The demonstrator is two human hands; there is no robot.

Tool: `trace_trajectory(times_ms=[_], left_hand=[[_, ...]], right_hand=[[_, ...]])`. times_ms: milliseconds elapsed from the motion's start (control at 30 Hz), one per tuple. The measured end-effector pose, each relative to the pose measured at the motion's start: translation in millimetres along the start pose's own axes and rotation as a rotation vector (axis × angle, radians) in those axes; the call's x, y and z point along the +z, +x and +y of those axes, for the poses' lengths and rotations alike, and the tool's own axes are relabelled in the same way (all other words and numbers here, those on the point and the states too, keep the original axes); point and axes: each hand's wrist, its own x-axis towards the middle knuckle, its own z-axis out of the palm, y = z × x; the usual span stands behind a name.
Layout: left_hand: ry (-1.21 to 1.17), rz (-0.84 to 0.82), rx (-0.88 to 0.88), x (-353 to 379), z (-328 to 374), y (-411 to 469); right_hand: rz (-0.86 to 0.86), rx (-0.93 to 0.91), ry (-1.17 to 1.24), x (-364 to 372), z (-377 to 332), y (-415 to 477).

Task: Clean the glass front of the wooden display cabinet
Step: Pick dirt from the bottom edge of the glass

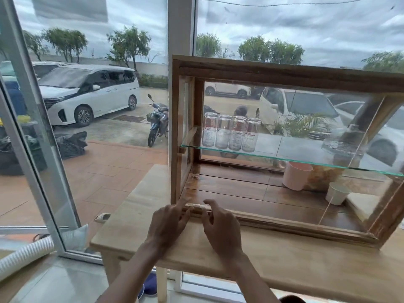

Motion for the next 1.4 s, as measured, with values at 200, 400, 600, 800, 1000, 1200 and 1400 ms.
trace_trajectory(times_ms=[200,400,600,800,1000,1200,1400], left_hand=[[-0.094,-0.027,-0.084,17.3,-6.8,6.9],[-0.11,-0.091,-0.112,22.9,-8.4,9.5],[-0.117,-0.105,-0.118,20.3,-6.6,10.9],[-0.143,-0.044,-0.082,16.6,-4.7,9.1],[-0.163,-0.033,-0.059,15.8,-5.1,9.0],[-0.151,0.006,-0.039,14.2,-4.6,10.1],[-0.147,0.059,-0.061,13.8,-5.2,9.7]], right_hand=[[-0.186,0.008,-0.067,12.1,1.5,9.1],[-0.224,0.035,-0.077,10.5,2.5,10.6],[-0.239,0.056,-0.095,11.3,2.6,11.8],[-0.186,0.064,-0.06,9.9,1.7,11.2],[-0.16,0.076,-0.027,8.2,0.1,11.3],[-0.107,0.066,-0.029,8.3,-0.7,10.8],[-0.083,0.065,-0.032,8.3,0.0,11.1]])
